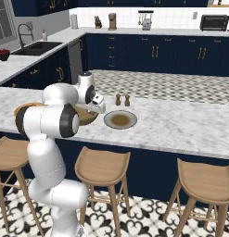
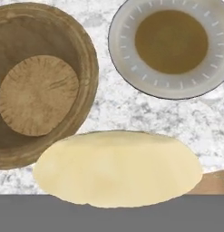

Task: Pick the chicken drumstick and mushroom from their plates and place them in the bowl. Then put the bowl in the fridge.

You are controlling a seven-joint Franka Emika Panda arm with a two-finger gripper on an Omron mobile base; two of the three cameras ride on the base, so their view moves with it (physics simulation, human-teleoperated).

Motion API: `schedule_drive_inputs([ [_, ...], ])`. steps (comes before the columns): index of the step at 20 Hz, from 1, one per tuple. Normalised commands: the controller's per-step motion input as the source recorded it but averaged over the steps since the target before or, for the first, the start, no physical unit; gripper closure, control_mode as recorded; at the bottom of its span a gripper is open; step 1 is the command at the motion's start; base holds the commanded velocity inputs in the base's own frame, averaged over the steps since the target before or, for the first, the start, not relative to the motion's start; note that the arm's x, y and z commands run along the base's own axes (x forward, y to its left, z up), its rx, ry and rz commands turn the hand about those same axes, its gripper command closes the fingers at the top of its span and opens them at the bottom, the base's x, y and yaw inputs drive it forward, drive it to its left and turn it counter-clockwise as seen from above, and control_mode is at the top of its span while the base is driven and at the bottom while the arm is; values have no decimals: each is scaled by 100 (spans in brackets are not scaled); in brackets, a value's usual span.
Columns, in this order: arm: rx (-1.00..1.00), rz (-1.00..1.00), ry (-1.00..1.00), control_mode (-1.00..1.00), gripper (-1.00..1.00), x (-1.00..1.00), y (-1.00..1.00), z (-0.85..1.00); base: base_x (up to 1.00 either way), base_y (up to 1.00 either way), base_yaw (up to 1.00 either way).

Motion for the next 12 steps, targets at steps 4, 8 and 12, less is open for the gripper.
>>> schedule_drive_inputs([
  [4, 1, 4, -10, -100, 100, 35, 28, 7, 0, 0, 0],
  [8, 5, 1, 0, -100, 100, 62, 10, 11, 0, 0, 0],
  [12, 2, 0, 1, -100, 100, 22, 26, 16, 0, 0, 0],
])
